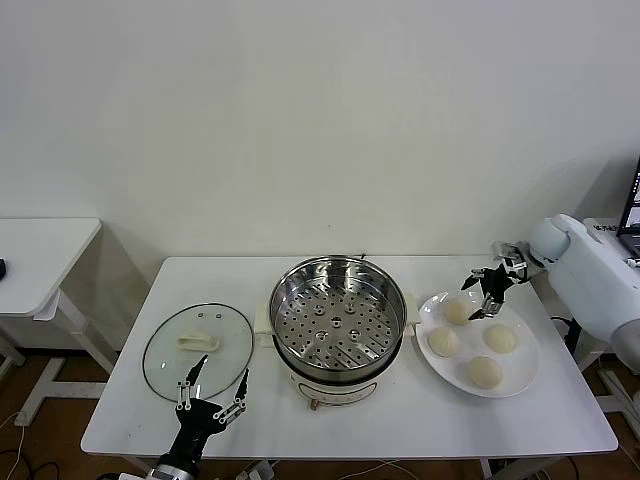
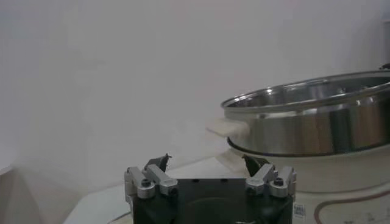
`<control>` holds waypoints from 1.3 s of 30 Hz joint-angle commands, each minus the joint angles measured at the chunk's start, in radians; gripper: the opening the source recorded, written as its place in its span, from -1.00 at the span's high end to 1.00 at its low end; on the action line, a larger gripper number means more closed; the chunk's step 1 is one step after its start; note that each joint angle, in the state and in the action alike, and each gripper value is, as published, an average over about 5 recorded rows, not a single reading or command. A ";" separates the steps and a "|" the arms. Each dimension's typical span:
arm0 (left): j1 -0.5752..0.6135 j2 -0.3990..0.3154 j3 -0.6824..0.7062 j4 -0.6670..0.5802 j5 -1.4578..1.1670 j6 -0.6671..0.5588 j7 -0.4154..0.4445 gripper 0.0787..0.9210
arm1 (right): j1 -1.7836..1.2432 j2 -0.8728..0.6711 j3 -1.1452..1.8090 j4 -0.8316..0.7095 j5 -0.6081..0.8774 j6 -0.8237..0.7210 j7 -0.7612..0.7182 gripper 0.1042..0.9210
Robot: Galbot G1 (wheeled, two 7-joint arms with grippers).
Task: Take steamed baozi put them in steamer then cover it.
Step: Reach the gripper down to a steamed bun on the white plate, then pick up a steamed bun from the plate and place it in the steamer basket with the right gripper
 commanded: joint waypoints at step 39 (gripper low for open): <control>-0.017 -0.023 -0.002 0.005 -0.004 0.004 -0.003 -0.77 | 0.107 -0.024 -0.132 0.121 -0.030 0.068 0.073 -0.37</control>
